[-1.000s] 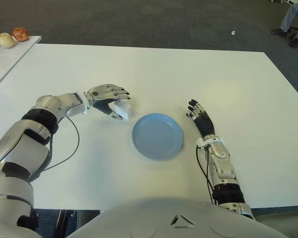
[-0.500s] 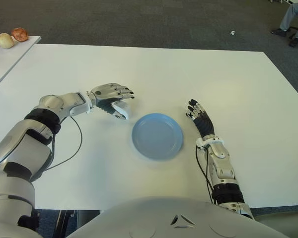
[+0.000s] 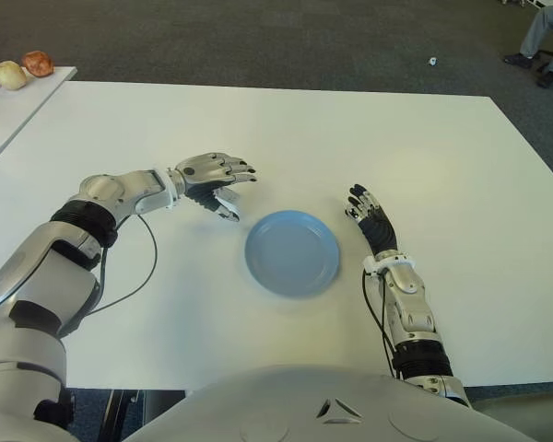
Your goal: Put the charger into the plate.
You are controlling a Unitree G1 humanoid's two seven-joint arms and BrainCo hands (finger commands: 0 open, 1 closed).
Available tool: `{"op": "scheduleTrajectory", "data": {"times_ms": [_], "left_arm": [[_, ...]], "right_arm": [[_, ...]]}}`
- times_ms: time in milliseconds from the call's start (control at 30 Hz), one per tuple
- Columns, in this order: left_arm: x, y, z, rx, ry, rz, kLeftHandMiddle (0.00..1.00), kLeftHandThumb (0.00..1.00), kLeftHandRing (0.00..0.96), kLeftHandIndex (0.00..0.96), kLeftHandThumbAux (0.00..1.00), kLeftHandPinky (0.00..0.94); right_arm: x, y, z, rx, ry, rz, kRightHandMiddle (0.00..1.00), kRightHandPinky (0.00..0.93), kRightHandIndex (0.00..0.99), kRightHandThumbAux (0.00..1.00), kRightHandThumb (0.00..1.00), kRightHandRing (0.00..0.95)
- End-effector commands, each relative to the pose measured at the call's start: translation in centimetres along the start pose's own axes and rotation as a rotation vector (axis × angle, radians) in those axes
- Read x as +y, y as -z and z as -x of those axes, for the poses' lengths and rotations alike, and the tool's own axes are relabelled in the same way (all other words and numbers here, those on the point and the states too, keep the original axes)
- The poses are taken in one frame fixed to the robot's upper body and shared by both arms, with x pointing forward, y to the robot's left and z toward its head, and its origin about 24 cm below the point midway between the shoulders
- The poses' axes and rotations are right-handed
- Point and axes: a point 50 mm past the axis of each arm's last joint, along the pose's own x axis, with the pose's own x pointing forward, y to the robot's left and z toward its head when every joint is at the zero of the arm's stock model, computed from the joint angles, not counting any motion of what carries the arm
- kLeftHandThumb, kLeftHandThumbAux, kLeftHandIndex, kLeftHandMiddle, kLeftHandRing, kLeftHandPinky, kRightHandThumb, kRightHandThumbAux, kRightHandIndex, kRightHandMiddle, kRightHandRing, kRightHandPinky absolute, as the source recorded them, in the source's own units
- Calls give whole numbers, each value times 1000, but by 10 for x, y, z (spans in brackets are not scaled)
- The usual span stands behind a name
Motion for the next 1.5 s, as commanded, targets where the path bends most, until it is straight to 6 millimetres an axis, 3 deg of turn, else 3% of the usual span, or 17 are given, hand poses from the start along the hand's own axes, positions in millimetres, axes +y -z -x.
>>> {"op": "scheduleTrajectory", "data": {"times_ms": [33,233,367,600,900,1267,1500], "left_arm": [[-2,-3,-2,-12,12,13,87,425,93,45,238,170],[-2,-5,-4,-9,11,51,132,472,138,59,246,202],[-4,-6,-6,1,15,77,207,628,222,89,307,285],[-13,-7,-12,39,31,108,424,762,444,270,347,474],[-21,-8,-15,66,11,124,557,832,560,366,338,573],[-36,-9,-13,87,-1,66,606,742,594,376,316,610],[-44,-9,-11,96,10,48,601,684,587,364,302,588]], "right_arm": [[2,9,2,43,-1,-1,4,0,0,600,0,0],[2,9,2,42,-2,-1,2,0,0,599,0,0],[2,10,3,42,-1,-1,3,0,0,603,0,0],[2,10,3,43,2,-7,5,0,0,610,0,0],[-1,9,4,43,13,-19,7,0,0,614,0,0],[-6,5,6,41,26,-13,6,0,0,618,0,0],[-7,4,7,38,29,-5,5,0,0,622,0,0]]}}
